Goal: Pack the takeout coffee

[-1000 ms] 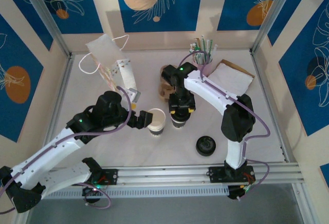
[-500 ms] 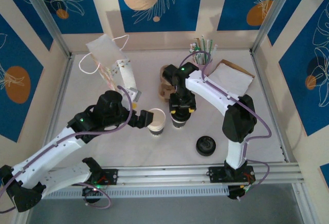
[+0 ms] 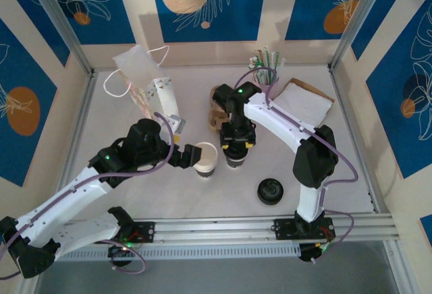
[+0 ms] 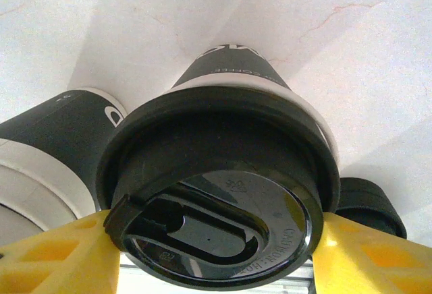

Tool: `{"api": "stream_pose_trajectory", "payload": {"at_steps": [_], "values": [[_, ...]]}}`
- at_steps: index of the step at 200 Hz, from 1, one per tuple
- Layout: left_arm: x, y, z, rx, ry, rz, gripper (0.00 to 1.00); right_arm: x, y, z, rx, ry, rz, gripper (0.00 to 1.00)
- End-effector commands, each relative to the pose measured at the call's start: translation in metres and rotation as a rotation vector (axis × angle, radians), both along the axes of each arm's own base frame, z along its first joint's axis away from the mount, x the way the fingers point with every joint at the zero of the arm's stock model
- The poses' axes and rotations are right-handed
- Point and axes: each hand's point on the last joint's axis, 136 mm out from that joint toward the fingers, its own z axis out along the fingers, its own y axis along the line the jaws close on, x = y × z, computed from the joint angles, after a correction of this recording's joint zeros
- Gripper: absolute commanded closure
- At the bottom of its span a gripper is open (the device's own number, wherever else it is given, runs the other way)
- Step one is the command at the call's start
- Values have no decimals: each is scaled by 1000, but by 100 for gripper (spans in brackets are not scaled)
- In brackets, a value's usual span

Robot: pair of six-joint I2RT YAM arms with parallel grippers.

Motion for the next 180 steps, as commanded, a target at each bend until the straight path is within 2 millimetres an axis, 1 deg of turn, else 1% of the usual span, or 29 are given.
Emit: {"api": "stream_pose_trajectory", "payload": {"at_steps": [1, 35, 80, 139, 180], "values": [[0, 0, 3, -15, -4, -6, 0, -8, 0, -3, 0, 30, -3, 34], [0, -1, 4, -18, -6, -5, 0, -8, -8, -5, -45, 30, -8, 34], [1, -1, 2, -16, -4, -6, 0, -9, -4, -10, -36, 40, -5, 34], [1, -1, 2, -15, -5, -4, 0, -7, -8, -13, -59, 37, -11, 34], [1, -1, 2, -16, -5, -4, 0, -6, -5, -17, -52, 38, -8, 34]]}}
